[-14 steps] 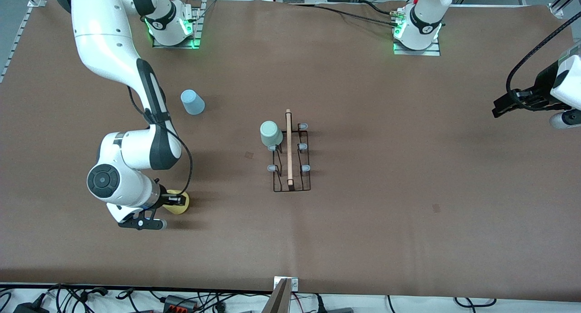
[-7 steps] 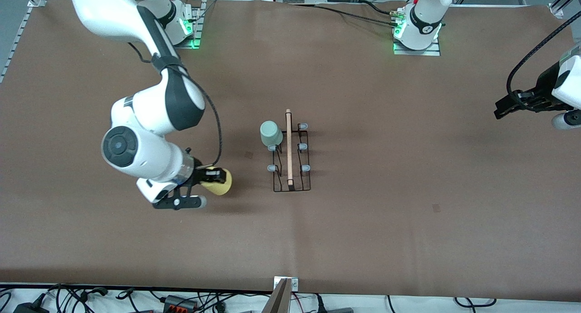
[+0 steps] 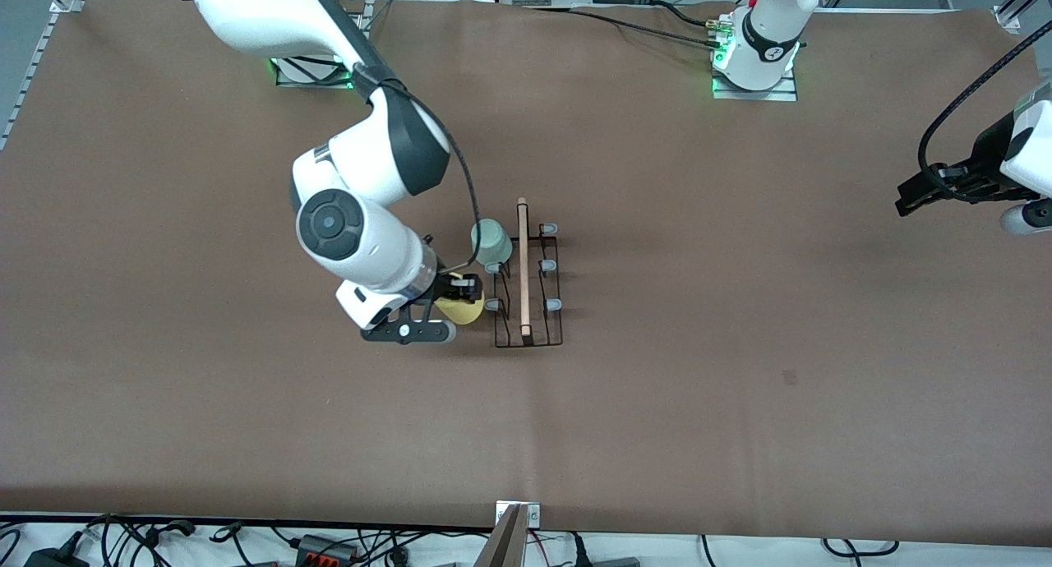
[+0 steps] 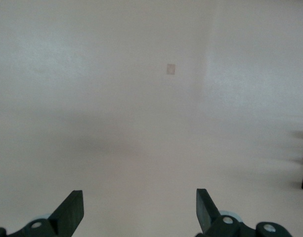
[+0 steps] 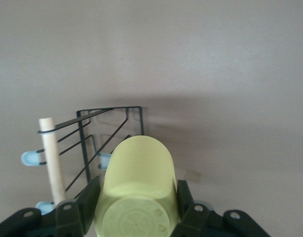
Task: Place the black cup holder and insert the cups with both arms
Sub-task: 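Carry the yellow cup with the right gripper to the holder, then lower the yellow cup onto a holder peg and open the right gripper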
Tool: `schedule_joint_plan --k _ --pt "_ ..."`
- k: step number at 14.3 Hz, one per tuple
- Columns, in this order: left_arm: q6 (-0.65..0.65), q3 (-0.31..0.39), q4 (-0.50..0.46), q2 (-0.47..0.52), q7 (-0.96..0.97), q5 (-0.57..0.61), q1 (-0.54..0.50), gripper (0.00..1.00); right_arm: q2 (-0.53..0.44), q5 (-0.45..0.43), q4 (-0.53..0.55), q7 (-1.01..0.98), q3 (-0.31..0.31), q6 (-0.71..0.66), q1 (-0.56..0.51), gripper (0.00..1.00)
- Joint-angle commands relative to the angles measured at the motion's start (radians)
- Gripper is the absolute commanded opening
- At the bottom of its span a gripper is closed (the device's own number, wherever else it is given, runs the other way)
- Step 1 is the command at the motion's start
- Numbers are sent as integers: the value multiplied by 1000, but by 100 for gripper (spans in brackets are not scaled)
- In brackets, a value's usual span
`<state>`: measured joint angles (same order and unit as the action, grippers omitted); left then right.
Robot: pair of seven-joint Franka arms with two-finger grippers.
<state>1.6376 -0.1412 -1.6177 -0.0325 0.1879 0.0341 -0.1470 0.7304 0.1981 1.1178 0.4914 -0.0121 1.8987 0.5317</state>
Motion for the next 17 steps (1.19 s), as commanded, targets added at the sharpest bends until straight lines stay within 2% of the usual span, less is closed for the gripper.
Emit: schedule_joint_plan --k 1,9,16,17 --pt "-2 3 7 5 -19 7 0 100 7 -3 -10 30 -2 6 13 22" --pt "4 2 9 0 -22 9 -2 100 53 -6 -10 72 -3 117 39 22" --pt "2 2 9 0 -22 9 0 100 89 -8 -9 91 -6 140 56 23" --pt "2 2 10 0 -22 9 0 100 92 -11 -9 93 -6 141 56 50"
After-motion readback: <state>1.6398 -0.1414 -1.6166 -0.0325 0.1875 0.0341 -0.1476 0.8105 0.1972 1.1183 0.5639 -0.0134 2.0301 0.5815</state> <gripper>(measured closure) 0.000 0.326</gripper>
